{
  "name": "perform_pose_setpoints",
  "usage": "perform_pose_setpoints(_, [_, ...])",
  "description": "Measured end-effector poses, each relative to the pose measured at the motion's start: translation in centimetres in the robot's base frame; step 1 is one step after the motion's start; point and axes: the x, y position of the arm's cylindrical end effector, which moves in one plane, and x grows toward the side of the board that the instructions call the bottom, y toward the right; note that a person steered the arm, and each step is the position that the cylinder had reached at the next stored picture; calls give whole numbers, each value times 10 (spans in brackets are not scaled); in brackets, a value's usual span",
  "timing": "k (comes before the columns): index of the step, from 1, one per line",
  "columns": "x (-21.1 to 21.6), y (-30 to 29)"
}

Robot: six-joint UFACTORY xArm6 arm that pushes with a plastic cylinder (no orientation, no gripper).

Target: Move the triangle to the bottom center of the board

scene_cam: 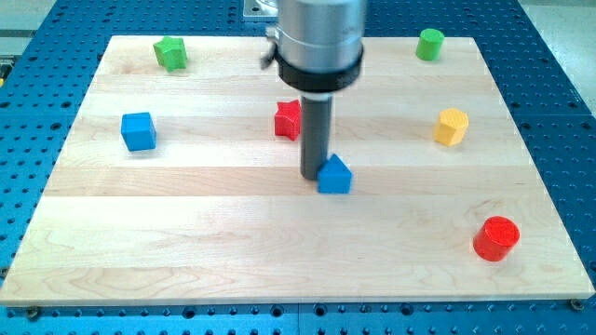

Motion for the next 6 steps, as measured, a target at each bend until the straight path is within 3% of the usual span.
perform_pose_setpoints(3, [7,51])
perform_pose_setpoints(6, [48,59])
